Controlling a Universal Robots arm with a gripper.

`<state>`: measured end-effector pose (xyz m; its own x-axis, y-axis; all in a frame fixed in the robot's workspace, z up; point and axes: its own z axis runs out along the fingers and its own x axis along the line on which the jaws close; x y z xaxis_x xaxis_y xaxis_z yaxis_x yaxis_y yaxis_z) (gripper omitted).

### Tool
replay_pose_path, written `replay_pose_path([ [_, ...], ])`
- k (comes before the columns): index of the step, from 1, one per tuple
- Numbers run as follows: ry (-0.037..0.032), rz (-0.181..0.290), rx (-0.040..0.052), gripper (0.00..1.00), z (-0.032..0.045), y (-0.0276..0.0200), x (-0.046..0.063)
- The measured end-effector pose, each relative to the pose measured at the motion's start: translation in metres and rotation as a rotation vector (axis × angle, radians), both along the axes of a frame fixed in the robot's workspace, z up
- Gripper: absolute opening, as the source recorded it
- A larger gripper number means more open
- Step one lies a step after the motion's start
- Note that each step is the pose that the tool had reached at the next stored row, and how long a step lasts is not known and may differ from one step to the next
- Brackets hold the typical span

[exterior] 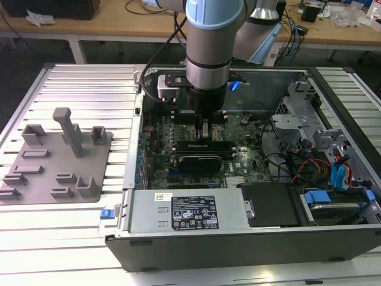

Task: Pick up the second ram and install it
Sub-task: 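Insert the second ram into the second slot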

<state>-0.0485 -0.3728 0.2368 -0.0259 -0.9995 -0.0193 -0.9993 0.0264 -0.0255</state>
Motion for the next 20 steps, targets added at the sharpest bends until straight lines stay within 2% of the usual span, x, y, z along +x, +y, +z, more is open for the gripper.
replay_pose_path([
  [18,0.0,0.001,0.006,0.09,0.0007,-0.0024,-0.0005],
  [20,0.0021,0.001,0.0063,0.09,0.0007,-0.0024,-0.0005],
])
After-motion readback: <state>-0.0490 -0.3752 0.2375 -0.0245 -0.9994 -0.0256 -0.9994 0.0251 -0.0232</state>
